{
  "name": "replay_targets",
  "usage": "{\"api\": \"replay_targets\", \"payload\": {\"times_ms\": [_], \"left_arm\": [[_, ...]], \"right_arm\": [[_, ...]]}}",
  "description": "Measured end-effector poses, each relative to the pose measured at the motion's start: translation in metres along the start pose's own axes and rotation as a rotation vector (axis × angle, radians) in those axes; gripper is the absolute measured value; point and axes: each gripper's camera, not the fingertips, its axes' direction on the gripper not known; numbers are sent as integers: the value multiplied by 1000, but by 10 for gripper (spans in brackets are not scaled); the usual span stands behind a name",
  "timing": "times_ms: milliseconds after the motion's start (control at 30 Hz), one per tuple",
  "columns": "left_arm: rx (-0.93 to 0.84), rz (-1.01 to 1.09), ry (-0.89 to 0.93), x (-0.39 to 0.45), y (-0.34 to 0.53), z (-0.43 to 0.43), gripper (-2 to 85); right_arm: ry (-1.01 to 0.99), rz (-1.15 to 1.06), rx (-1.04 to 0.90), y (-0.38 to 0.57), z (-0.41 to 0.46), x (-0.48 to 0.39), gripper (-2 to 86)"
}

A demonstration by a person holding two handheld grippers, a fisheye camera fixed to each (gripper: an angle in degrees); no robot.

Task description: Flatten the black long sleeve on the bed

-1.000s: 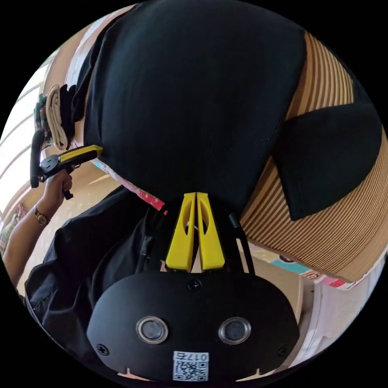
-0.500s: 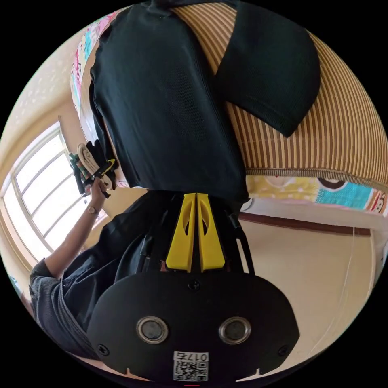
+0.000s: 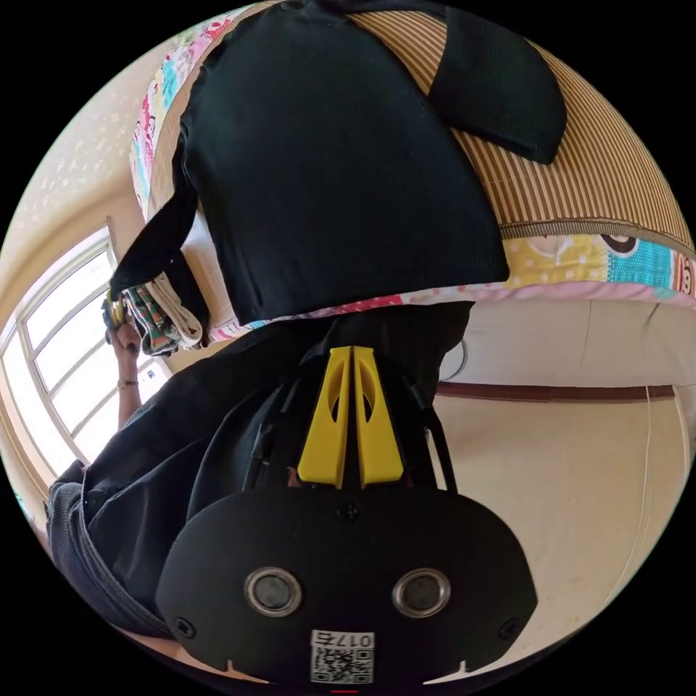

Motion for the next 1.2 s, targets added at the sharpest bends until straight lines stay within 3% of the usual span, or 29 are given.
{"api": "replay_targets", "payload": {"times_ms": [100,200,433,633,833,967,1067,1167,1200], "left_arm": [[138,145,91,65,-30,-48,11],[124,229,195,120,-73,-19,21],[-72,204,461,197,-114,183,98],[-170,115,89,150,-40,209,104],[-178,-221,26,40,63,160,96],[-219,-304,-121,30,112,135,86],[-222,-337,-181,43,133,126,83],[-244,-357,-230,55,140,126,78],[-241,-366,-231,56,141,126,78]], "right_arm": [[5,-10,3,25,-9,0,5],[-45,3,37,45,-30,6,5],[-252,66,182,93,-94,38,6],[-496,196,346,140,-135,112,34],[-378,327,404,148,-190,169,123],[-346,328,367,122,-220,194,128],[-395,248,266,94,-237,208,83],[-610,95,253,83,-269,223,35],[-870,-16,312,85,-289,235,26]]}}
